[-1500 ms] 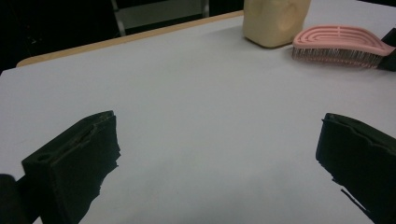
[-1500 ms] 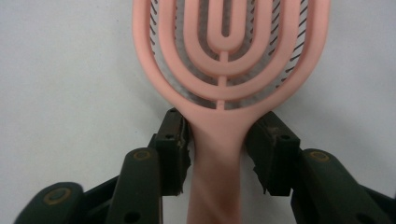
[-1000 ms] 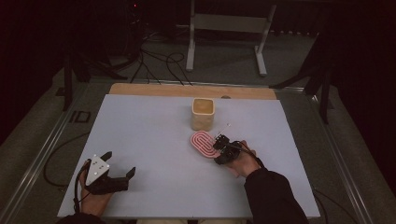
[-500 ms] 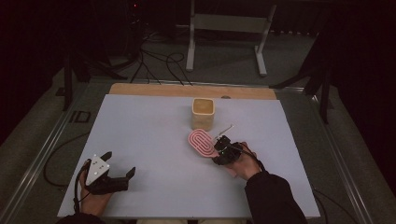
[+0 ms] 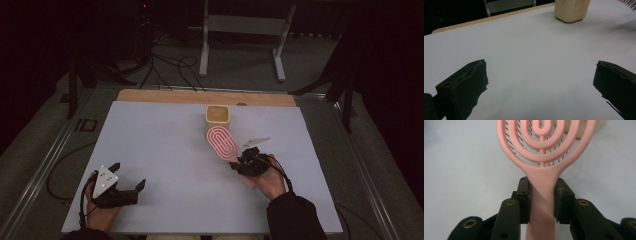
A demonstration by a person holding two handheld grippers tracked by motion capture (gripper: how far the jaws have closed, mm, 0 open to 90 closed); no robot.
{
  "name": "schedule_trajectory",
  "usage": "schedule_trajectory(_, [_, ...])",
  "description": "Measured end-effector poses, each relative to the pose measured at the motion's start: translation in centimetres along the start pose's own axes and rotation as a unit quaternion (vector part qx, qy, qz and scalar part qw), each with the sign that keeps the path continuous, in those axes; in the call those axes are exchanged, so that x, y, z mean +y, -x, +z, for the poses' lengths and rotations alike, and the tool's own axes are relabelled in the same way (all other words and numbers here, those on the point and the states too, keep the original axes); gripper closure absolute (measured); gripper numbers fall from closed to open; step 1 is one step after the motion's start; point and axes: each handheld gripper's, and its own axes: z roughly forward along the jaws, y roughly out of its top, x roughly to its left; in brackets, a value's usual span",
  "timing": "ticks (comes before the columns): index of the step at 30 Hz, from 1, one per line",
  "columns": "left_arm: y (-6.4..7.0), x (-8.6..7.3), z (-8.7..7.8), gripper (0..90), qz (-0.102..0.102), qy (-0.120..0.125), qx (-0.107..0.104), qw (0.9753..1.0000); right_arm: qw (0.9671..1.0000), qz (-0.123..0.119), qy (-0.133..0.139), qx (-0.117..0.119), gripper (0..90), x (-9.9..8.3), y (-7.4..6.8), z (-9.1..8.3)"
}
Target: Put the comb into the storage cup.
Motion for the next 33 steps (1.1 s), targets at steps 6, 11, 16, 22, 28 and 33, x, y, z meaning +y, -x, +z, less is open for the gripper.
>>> schedule_trajectory(6, [0.0, 0.0, 0.0, 0.0, 0.001, -0.001, 0.000, 1.0000, 0.9987, 0.013, 0.049, -0.002, 70.3, -0.9, 0.1, -1.0])
schedule_trajectory(11, [0.0, 0.0, 0.1, 0.0, 0.002, -0.003, 0.001, 1.0000, 0.9964, 0.010, 0.083, -0.012, 70.3, -1.5, -0.3, -1.5])
schedule_trajectory(16, [0.0, 0.0, 0.0, 0.0, 0.002, -0.003, 0.001, 1.0000, 0.9940, -0.002, 0.108, -0.018, 70.3, -1.5, -0.9, -2.0])
schedule_trajectory(22, [0.1, 0.1, 0.0, 0.0, 0.008, -0.003, 0.002, 1.0000, 0.9900, 0.015, 0.139, -0.017, 70.3, -1.9, -0.8, -3.0])
schedule_trajectory(28, [0.1, 0.3, -0.1, 0.0, 0.005, -0.001, 0.007, 1.0000, 0.9867, 0.034, 0.159, -0.011, 70.3, -2.6, -0.5, -3.0])
schedule_trajectory(33, [0.1, 1.1, -0.1, 0.0, -0.003, 0.004, 0.009, 0.9999, 0.9860, 0.034, 0.163, -0.011, 70.3, -2.7, -0.5, -2.9])
